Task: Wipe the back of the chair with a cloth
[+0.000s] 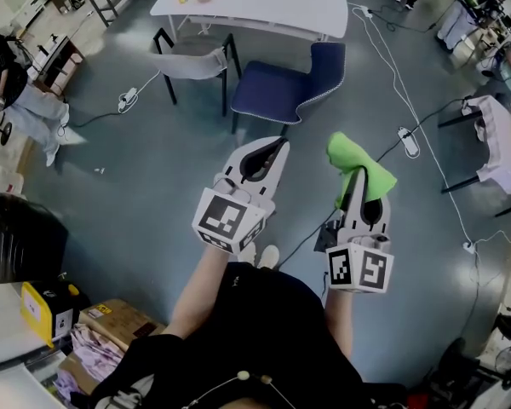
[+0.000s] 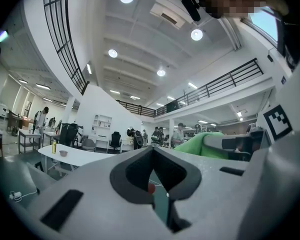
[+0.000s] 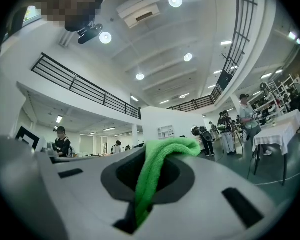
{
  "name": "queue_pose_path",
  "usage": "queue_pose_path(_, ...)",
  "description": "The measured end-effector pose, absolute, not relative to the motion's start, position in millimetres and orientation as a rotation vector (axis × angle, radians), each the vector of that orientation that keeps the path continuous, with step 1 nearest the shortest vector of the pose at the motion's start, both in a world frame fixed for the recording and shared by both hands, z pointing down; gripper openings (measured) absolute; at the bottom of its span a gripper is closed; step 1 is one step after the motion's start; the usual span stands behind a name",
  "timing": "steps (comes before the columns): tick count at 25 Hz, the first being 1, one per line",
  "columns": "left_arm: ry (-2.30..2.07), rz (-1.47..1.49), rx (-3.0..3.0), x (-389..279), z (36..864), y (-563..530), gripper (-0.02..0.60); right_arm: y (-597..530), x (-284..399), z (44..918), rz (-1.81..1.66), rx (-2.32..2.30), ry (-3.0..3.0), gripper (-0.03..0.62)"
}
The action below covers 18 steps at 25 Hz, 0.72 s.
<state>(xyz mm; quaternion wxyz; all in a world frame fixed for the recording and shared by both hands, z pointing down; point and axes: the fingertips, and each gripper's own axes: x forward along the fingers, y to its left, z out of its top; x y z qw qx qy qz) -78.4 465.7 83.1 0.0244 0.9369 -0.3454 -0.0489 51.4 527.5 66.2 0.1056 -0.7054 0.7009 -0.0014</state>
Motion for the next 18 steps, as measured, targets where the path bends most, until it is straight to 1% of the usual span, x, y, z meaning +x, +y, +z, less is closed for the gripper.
queue_pose_path(8,-1.161,-0.164,2.882,-90,87,474,0.002,540,78,79,-0.048,-2.09,2.014,0.018)
queue_pose_path(18,-1.155,-0.105,2.917,-74,96,459,0.002,526,96,91,-0.043,-2.145,2.018,0.018)
